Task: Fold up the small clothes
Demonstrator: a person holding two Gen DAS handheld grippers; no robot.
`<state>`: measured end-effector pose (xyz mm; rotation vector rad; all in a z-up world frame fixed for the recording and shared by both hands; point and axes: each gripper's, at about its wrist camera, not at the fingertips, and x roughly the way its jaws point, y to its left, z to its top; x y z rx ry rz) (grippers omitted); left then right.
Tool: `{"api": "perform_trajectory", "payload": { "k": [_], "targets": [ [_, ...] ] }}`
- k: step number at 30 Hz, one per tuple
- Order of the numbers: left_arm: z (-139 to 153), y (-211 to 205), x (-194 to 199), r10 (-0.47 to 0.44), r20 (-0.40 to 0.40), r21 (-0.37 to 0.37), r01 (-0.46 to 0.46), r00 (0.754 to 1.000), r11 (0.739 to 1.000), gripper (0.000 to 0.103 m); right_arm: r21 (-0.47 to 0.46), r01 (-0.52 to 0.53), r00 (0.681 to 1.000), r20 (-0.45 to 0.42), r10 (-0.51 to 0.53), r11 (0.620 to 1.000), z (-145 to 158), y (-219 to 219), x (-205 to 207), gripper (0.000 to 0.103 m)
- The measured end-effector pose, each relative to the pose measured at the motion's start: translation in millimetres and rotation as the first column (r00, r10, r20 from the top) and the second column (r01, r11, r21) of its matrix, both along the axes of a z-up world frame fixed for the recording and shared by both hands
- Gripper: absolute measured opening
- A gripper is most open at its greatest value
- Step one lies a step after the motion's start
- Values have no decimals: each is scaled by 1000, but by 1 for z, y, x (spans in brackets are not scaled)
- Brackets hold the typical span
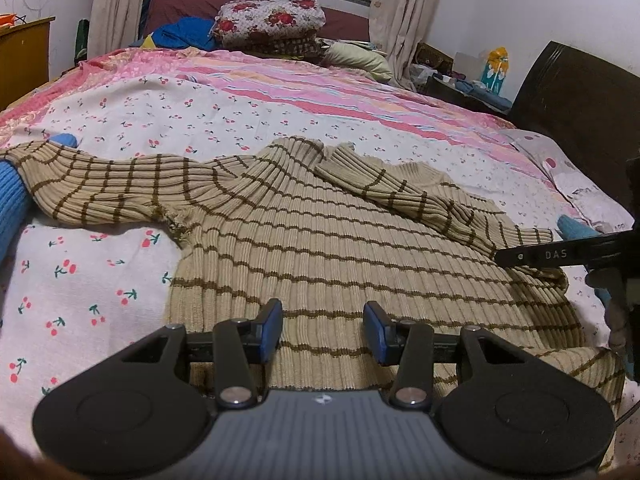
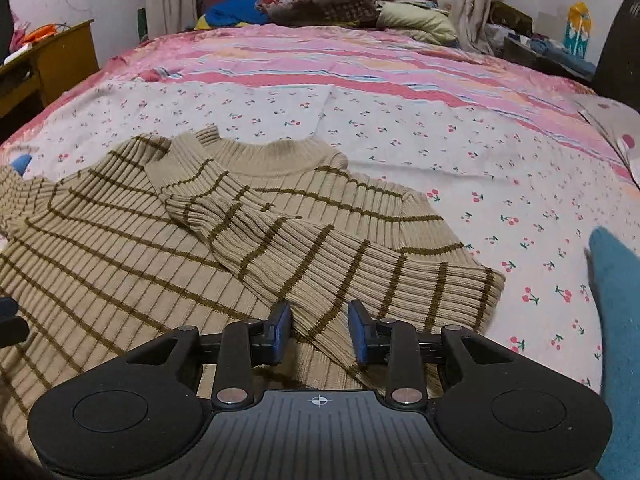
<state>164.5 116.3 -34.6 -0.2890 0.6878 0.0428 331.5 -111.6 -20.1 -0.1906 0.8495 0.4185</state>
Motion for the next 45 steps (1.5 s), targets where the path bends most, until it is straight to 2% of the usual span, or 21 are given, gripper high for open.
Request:
{"api": "perform_trajectory", "payload": {
  "k": [2,7,13,21,23,25,27,29,32,34,36,38,41,43,45],
  "targets": [
    [1,1,0,3,3,1,-3,1000,1000,50,-2,-13,1000,16,14,1000,8,5,-4,31],
    [2,3,-1,25,11,15,-25,1000,1000,50,58,-133,988,85,127,989,28,40,-11,31],
    [-1,5,1,27,-1,18,-27,1000,999,50,58,-247,965,102,240,967,19,100,8,31],
    [-4,9,2,23,-1,2,-23,1000,1000,50,-38,-290,950,109,293,956,-1,152,31,31],
    [-3,9,2,20,-1,3,-20,1000,1000,50,-73,-290,949,104,297,954,-7,160,34,26],
    [-4,9,2,19,-1,1,-19,1000,1000,50,-102,-278,951,111,288,955,-11,163,35,18],
    [-4,9,2,19,-1,-3,-19,1000,1000,50,-90,-261,956,115,270,961,-9,162,37,4],
    [-4,9,2,19,-1,-4,-19,1000,1000,50,-52,-262,954,135,267,964,-1,162,33,2],
    [-4,8,2,18,-1,1,-18,1000,1000,51,-23,-299,934,197,298,954,12,166,21,2],
    [-4,7,2,17,0,5,-17,1000,1000,51,26,-349,919,206,336,937,17,168,15,2],
    [-5,6,2,13,0,7,-13,1000,1000,53,19,-379,905,216,367,925,16,174,10,2],
    [-5,5,2,9,1,11,-9,1000,1000,54,-6,-394,904,177,389,919,8,180,11,5],
    [-5,5,2,8,2,12,-8,1000,1000,54,25,-400,913,98,396,916,0,177,16,11],
    [-5,6,3,9,2,6,-9,1000,1000,54,51,-430,901,97,424,902,2,173,10,11],
    [-5,7,2,10,3,1,-10,1000,1000,55,27,-446,891,110,440,895,3,174,5,11]
  ]
}}
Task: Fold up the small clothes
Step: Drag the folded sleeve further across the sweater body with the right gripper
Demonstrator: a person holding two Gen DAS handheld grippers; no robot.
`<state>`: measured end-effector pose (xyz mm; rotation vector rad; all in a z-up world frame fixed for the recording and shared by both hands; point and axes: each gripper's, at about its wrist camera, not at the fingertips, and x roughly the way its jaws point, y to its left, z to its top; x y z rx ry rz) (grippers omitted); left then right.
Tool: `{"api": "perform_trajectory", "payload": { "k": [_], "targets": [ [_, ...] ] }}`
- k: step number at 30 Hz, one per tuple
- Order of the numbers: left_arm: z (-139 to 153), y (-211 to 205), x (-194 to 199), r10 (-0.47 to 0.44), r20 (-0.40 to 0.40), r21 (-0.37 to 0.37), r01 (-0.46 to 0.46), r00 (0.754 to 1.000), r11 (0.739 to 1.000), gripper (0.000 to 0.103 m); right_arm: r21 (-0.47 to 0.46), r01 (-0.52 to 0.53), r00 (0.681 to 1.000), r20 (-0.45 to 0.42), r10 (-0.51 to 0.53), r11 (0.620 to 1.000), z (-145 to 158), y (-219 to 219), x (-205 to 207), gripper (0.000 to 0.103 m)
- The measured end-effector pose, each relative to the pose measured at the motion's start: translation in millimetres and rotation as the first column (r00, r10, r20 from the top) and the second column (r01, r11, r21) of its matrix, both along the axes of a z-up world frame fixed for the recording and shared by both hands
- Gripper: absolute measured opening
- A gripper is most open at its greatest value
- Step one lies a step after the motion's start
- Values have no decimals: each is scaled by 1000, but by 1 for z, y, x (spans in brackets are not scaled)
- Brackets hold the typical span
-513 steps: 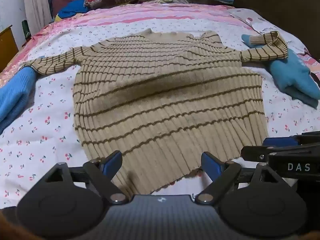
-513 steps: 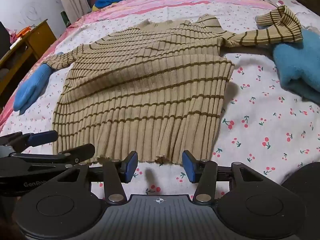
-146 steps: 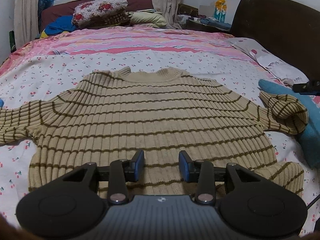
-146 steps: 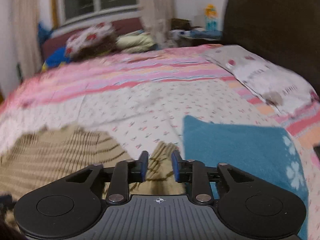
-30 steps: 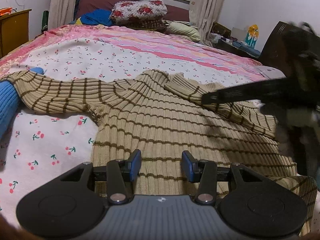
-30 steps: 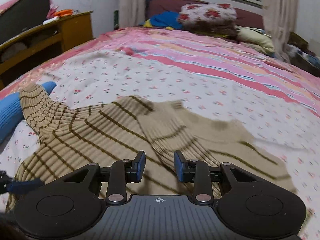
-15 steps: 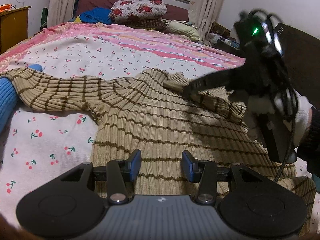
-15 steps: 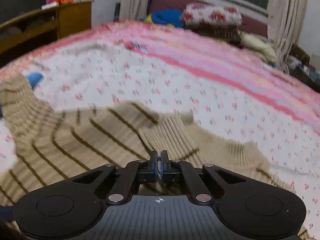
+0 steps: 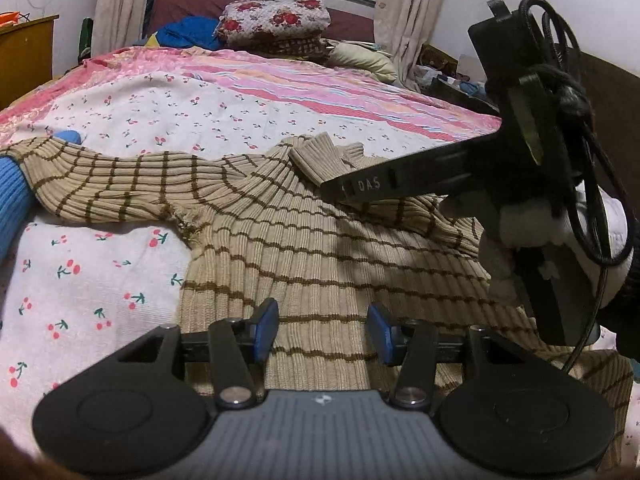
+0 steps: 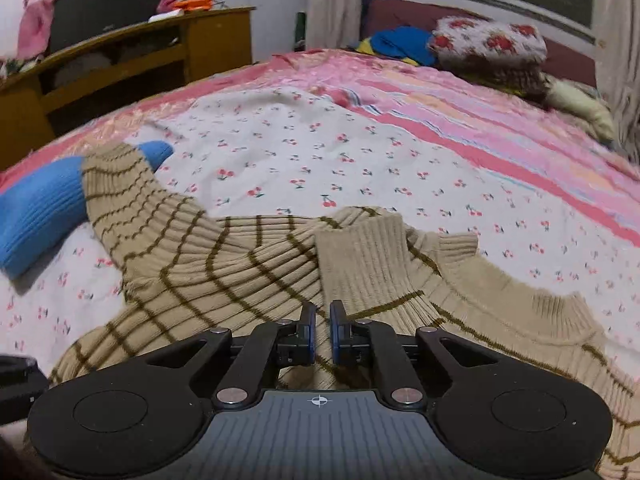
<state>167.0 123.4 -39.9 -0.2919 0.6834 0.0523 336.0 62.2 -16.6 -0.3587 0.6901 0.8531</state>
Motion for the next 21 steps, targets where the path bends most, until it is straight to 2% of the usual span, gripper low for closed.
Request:
{"api": "perform_trajectory", "payload": {
  "k": [7,12,15,17,20,21],
  "targets": [
    [0,1,0,0,1,-4,0,1000,1000,55,-9,29,999,45,-29,1000,-1,3,-1,13],
    [0,2,0,-1,0,-10,1,1000,1000,55,-18,48,996,73,-46,999,-3,5,2,29],
    [0,1,0,-2,0,-6,2,1000,1000,55,-20,32,998,56,-31,999,-6,9,5,30],
    [0,1,0,-2,0,-5,2,1000,1000,55,-47,28,997,67,-25,998,-10,14,6,26],
    [0,0,0,-2,0,-5,2,1000,1000,55,-68,53,996,74,-48,996,-11,15,9,5],
    [0,0,0,-3,0,-6,3,1000,1000,55,-56,46,996,78,-42,997,-8,13,7,4]
  ]
}}
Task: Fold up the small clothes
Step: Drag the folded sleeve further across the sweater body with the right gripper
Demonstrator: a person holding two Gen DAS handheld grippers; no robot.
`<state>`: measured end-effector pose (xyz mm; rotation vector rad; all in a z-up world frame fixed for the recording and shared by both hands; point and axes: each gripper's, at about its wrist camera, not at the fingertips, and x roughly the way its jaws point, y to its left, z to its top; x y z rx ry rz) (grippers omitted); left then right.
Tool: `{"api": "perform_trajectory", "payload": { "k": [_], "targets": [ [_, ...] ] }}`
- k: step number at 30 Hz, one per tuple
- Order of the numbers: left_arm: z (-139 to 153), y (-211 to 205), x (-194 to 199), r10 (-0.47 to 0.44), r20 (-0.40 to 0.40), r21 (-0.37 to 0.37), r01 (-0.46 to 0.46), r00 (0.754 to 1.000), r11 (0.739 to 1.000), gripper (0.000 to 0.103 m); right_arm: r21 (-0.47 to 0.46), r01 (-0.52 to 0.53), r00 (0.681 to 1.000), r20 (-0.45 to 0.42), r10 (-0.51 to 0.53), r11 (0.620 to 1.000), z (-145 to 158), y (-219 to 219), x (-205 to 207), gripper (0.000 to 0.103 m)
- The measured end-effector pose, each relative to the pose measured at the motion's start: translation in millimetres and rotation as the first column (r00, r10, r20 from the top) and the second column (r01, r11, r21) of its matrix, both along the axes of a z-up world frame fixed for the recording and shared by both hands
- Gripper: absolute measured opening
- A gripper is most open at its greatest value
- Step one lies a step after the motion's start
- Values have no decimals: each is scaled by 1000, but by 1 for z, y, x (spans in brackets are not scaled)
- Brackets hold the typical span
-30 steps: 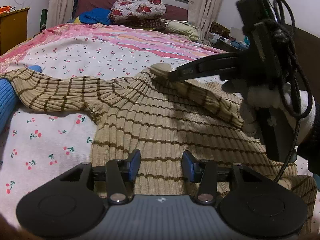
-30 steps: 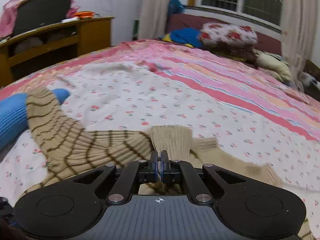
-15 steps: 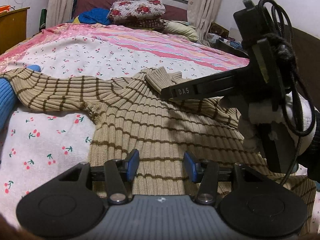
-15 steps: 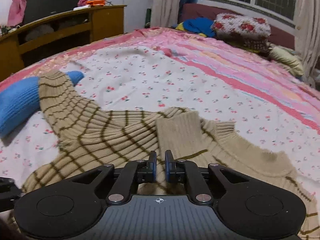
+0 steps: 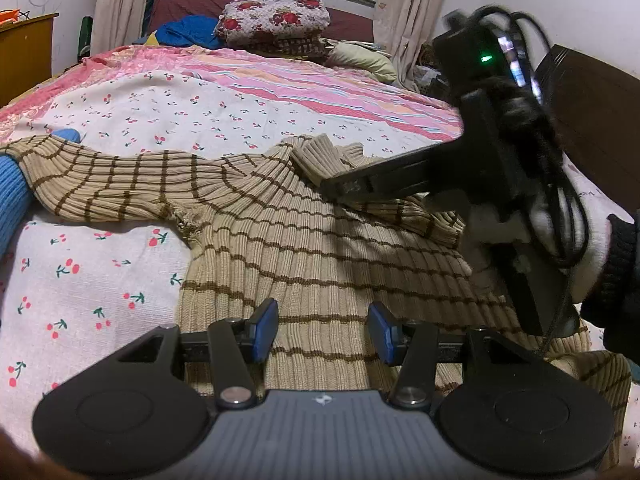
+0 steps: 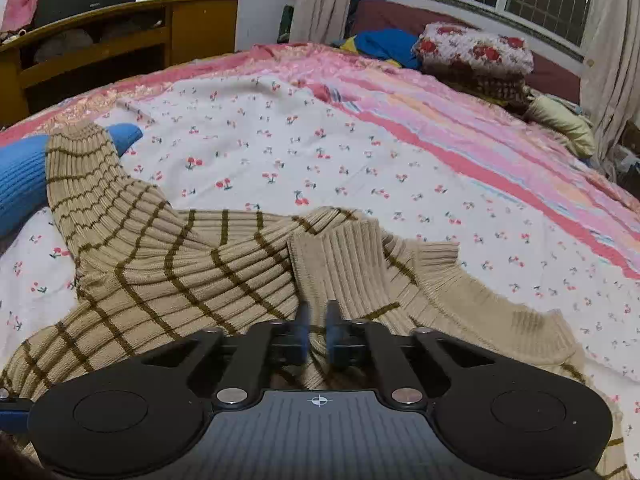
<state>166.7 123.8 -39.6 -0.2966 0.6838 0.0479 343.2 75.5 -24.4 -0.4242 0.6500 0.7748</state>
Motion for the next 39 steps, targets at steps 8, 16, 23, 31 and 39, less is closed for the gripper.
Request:
{"api": "perform_trajectory", "payload": {
  "k": [8,16,23,31,39],
  "targets": [
    [0,-2,1,-2,0,8,2,1000,1000,55,43,-165,986,-5,166,985,15,1,-30,2],
    [-1,-2,2,-6,0,9,6,1000,1000,56,108,-134,986,-81,143,985,22,-18,-36,10],
    [0,-3,1,-2,4,16,2,1000,1000,56,114,-53,997,-57,60,992,33,-51,-35,16],
    [2,3,-2,14,17,-9,-14,1000,1000,56,-2,-119,993,13,119,993,9,-8,-25,35],
    [6,7,-5,25,32,-13,-25,999,1000,56,2,-132,991,-13,132,991,7,-3,-26,4]
  ]
}}
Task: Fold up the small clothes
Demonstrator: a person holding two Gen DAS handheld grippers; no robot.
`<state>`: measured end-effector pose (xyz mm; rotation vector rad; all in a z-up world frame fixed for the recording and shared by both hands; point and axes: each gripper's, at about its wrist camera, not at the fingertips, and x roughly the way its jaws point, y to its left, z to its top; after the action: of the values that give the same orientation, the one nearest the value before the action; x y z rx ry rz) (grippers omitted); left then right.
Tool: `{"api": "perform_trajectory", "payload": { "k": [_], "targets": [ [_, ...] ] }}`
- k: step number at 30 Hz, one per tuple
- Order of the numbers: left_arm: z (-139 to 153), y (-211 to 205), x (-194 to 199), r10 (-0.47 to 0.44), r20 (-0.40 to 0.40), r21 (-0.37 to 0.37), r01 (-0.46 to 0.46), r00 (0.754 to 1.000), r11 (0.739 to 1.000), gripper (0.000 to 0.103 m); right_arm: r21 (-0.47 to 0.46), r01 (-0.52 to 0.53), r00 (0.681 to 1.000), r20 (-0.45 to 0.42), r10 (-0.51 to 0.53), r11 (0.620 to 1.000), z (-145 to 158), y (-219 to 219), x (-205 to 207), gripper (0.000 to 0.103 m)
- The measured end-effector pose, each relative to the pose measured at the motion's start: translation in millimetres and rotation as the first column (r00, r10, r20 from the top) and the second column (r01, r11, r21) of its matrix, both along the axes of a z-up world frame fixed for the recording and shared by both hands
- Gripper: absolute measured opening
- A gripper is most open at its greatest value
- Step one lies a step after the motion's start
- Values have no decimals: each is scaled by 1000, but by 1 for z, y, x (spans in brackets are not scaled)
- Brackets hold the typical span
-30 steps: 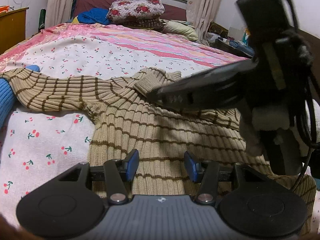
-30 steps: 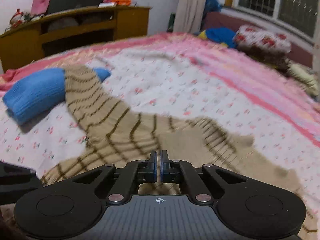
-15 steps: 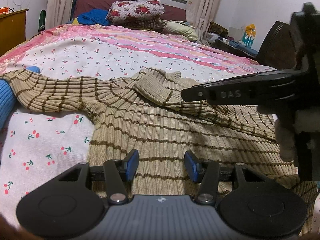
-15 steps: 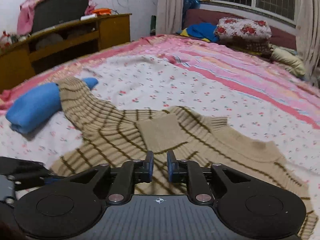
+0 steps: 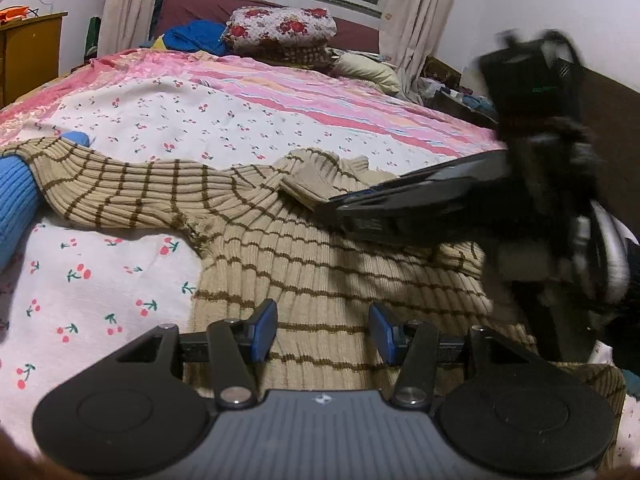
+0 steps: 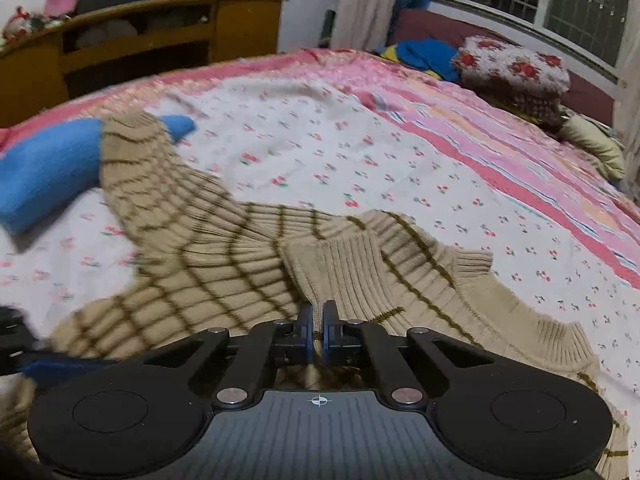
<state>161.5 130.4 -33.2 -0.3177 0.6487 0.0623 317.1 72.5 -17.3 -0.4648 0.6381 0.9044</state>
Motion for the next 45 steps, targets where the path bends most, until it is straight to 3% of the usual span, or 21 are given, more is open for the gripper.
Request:
{"api": "perform_trajectory", "payload": {
  "k": [5,10,17,22,25,32,36,38,42,45],
  "targets": [
    [-1,0,0,8,-5,11,-8,1000,1000,56,44,-76,997,-13,77,996,12,-1,-19,4],
    [-3,-2,1,5,-14,21,-4,1000,1000,56,27,-93,993,-68,94,995,-6,11,-21,4],
    [-4,-1,2,2,-15,20,-2,1000,1000,56,78,-27,994,-106,35,997,3,-2,-20,11],
    [-1,0,0,8,-2,15,-8,1000,1000,56,160,53,994,-98,-38,986,29,-45,-25,13],
    [4,-1,-3,22,21,31,-23,1000,999,56,165,149,987,-84,-137,975,34,-76,-24,13],
    [19,-1,8,74,49,74,-78,996,994,56,171,402,915,-100,-390,900,25,-149,-15,14],
    [29,-4,30,86,82,134,-96,993,986,56,163,519,853,-156,-498,839,6,-185,-15,16],
    [32,-5,45,86,89,153,-99,992,983,56,185,542,839,-182,-513,820,4,-197,-18,16],
    [23,-8,75,89,40,184,-95,995,978,56,192,585,811,-181,-557,788,3,-209,-19,19],
    [5,-12,92,84,-72,239,-65,994,969,56,162,607,791,-219,-572,778,-9,-214,-13,18]
  ]
}}
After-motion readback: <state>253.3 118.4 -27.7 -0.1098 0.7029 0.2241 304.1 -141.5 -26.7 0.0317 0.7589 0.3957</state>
